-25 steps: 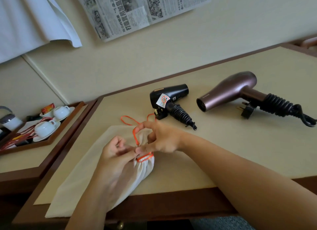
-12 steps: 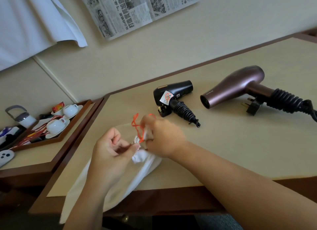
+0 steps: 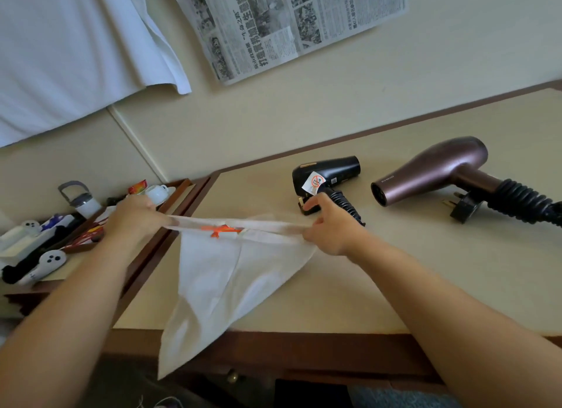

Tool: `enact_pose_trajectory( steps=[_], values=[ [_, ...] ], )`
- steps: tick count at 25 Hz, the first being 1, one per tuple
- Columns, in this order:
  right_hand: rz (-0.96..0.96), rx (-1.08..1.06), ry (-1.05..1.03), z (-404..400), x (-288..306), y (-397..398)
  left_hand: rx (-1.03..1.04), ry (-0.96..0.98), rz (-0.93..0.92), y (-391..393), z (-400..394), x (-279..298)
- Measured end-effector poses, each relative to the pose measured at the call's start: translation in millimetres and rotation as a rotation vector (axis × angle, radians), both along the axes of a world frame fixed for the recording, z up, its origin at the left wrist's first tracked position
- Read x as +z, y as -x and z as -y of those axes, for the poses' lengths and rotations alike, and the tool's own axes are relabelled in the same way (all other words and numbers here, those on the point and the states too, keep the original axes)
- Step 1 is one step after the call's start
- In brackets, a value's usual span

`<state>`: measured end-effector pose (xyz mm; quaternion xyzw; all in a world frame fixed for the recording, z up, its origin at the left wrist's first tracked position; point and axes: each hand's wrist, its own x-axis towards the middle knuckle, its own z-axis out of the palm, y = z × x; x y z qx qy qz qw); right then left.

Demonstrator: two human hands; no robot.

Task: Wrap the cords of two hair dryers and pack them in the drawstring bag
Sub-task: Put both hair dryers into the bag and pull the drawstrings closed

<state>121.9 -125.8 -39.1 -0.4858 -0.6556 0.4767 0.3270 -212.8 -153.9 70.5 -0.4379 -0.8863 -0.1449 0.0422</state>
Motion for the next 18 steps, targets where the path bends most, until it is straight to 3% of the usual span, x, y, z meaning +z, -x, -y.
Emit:
enact_pose_trajectory(
  steps=[3,4,5,7,8,10,12,15,17,18],
  values=[
    [-0.028,0.121,0.009,18,-1,13,0.006,-0.271,-0.131,7,-9,4],
    [0.016,0.118,-0.046,23,1,12,-0.031,-0.363,-0.040,-2,-12,3],
    [0.096,0.112,-0.123,28,4,8,-0.069,-0.428,0.161,-16,-13,1],
    [0.170,0.109,-0.254,40,20,0,-0.191,-0.408,0.613,-53,-7,-5],
    [0.154,0.098,-0.315,46,31,4,-0.308,-0.377,0.688,-72,-3,-8],
    [0.246,0.077,-0.470,54,57,29,-0.566,-0.323,0.551,-106,12,-7],
    [0.477,0.084,-0.572,48,76,61,-0.678,-0.232,0.227,-118,25,0],
    [0.720,0.143,-0.520,10,95,79,-0.469,0.091,-0.240,-83,22,17],
    [0.978,0.167,-0.505,-21,110,78,-0.293,0.304,-0.281,-43,15,23],
    [1.060,0.141,-0.498,-36,119,76,-0.250,0.270,-0.248,-22,9,26]
  ],
)
